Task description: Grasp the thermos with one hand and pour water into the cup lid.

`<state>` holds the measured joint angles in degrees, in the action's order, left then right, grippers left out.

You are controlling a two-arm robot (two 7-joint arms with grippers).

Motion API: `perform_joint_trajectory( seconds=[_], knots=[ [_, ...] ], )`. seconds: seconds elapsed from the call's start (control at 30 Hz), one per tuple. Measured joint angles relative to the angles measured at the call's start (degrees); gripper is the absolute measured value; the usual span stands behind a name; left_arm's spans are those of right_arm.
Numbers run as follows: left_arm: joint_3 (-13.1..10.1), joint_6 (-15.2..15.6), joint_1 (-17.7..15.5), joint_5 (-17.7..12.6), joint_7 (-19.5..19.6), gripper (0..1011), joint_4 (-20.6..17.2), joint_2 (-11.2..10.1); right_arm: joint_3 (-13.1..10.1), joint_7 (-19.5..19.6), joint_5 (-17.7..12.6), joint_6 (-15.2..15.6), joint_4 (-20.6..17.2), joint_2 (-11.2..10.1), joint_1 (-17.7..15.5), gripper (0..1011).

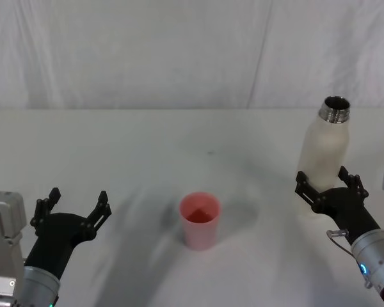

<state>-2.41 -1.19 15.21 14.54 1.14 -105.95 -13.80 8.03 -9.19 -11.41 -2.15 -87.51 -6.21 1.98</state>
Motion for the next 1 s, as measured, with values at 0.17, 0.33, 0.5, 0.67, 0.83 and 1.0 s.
perform_joint_trajectory(
  seconds=[0.17, 0.33, 0.5, 0.67, 0.83, 1.0],
  knots=[
    [0.0, 0.0, 0.0, 0.0, 0.0, 1001, 0.0, 0.0, 0.0, 0.0, -0.5, -0.1, 0.6, 0.2, 0.4, 1001],
    [0.0, 0.0, 0.0, 0.0, 0.0, 1001, 0.0, 0.0, 0.0, -0.1, -0.8, -0.1, 1.1, 0.4, 0.8, 1001],
    [0.0, 0.0, 0.0, 0.0, 0.0, 1001, 0.0, 0.0, 0.0, -0.2, -1.1, -0.1, 1.5, 0.4, 1.2, 1001],
    [0.0, 0.0, 0.0, 0.0, 0.0, 1001, 0.0, 0.0, 0.1, -0.3, -1.3, -0.1, 2.0, 0.5, 1.7, 1001],
    [0.0, 0.0, 0.0, 0.0, 0.0, 1001, 0.0, 0.0, 0.2, -0.3, -1.5, 0.0, 2.7, 0.5, 2.4, 1002],
    [0.0, 0.0, 0.0, 0.0, 0.0, 1001, 0.0, 0.0, 0.2, -0.3, -1.5, 0.0, 2.7, 0.5, 2.4, 1002]
  ],
)
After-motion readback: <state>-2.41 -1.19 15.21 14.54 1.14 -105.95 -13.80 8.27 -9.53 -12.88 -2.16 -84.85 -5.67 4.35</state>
